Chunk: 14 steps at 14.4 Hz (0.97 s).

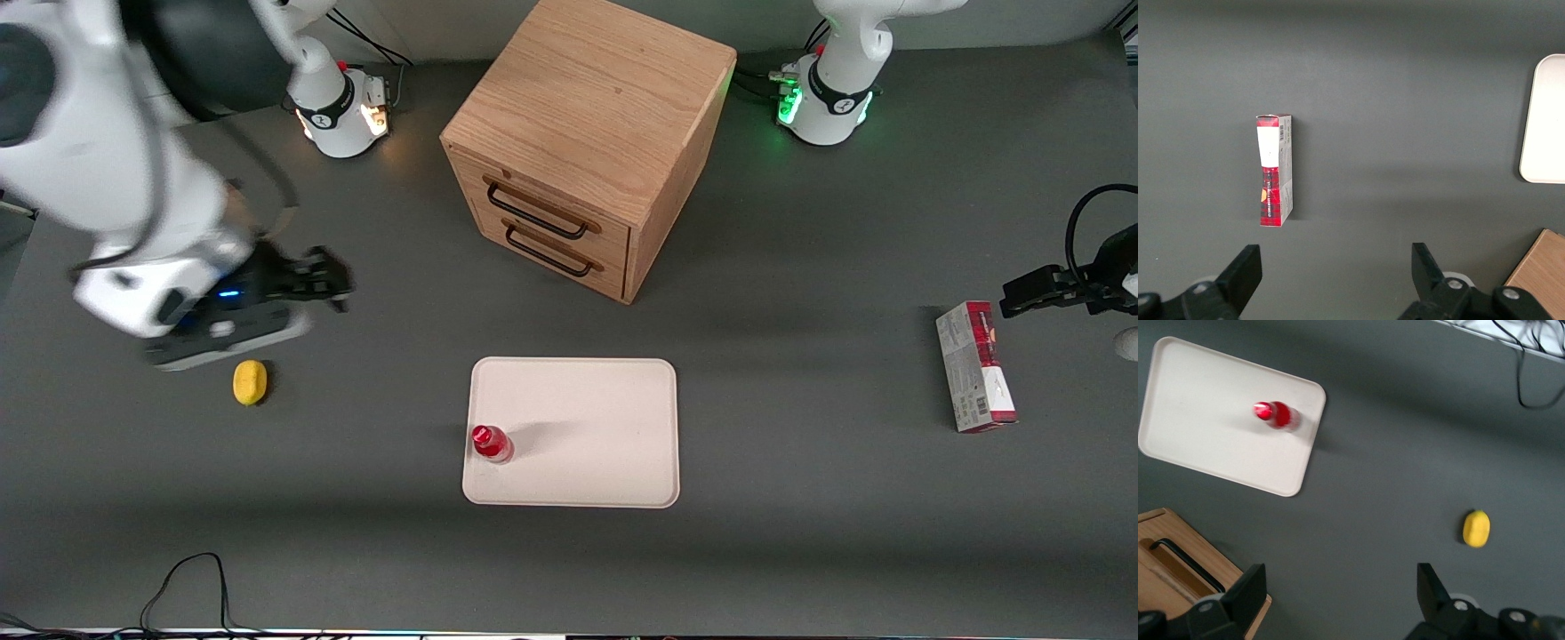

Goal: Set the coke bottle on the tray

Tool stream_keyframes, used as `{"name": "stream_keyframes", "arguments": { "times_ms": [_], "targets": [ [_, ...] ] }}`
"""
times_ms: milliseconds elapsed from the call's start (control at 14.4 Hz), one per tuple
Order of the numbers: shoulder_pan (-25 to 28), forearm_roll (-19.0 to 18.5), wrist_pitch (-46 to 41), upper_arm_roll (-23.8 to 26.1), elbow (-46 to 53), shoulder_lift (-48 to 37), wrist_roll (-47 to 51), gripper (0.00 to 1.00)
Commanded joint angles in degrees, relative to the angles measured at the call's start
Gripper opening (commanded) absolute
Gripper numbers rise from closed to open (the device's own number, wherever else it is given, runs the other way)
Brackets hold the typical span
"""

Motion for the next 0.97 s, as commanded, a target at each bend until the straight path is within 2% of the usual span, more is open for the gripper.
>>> {"name": "stream_keyframes", "arguments": {
  "times_ms": [0,208,416,555,694,902],
  "targets": [
    [-10.02,-0.36,4.09,6.66,-12.74,-9.52,0.24,1.0],
    [-18.81,-0.88,4.89,10.62,-19.6,-15.5,-1.85,1.0],
    [-23.13,-0.97,6.64,10.72,-25.75,-19.81,-5.64,1.0],
    [-23.5,-1.76,6.65,10.63,-26.47,-19.83,-5.56,1.0],
    [-23.41,-4.57,6.65,10.72,-26.3,-19.04,-5.38,1.0],
    [-23.67,-4.84,7.0,10.63,-26.3,-18.07,-4.94,1.0]
  ]
}}
